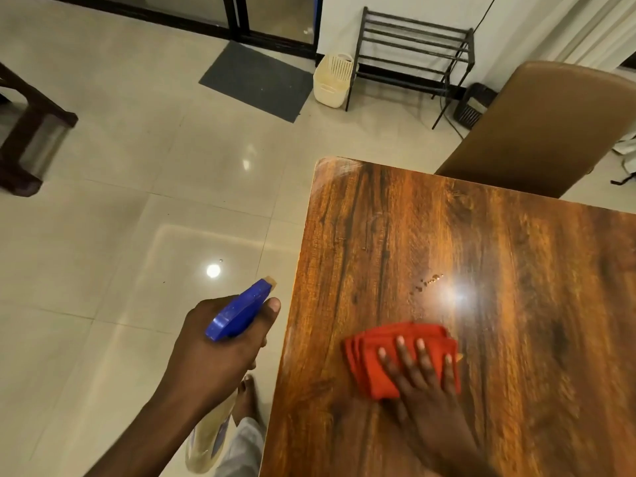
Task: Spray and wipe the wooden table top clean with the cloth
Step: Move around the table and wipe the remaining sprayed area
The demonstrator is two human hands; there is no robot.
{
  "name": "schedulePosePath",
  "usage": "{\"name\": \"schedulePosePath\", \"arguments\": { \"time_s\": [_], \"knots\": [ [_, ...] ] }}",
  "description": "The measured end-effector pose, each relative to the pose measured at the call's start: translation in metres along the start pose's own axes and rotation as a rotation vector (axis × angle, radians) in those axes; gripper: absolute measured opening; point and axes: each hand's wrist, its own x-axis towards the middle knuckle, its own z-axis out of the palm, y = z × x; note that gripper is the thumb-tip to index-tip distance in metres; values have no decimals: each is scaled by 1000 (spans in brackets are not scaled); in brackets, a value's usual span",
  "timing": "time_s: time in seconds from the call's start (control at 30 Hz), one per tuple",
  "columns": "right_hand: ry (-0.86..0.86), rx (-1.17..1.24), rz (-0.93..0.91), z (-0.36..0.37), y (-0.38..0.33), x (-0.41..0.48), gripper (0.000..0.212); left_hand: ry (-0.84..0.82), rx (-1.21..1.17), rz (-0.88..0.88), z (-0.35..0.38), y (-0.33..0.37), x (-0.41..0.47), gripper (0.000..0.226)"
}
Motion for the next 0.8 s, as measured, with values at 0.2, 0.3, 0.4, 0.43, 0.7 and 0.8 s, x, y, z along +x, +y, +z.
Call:
{"name": "schedulePosePath", "arguments": {
  "time_s": [0.2,0.3,0.4,0.43,0.7,0.8],
  "knots": [
    [7,265,360,-73,53,159,71,-55,-25,-2,-11,-6,5,47],
    [18,293,387,-110,48,259,68,-47,-36,-12,-18,-9,9,50],
    [-20,324,397,-136,20,331,69,-16,-41,-34,-23,-13,13,52],
    [-36,329,383,-140,10,348,69,-12,-40,-41,-26,-15,13,50],
    [-97,170,21,-136,-41,382,71,27,-29,-55,-40,-19,22,48],
    [-97,99,-87,-107,-60,342,71,6,-5,-55,-41,-19,18,50]
  ]
}}
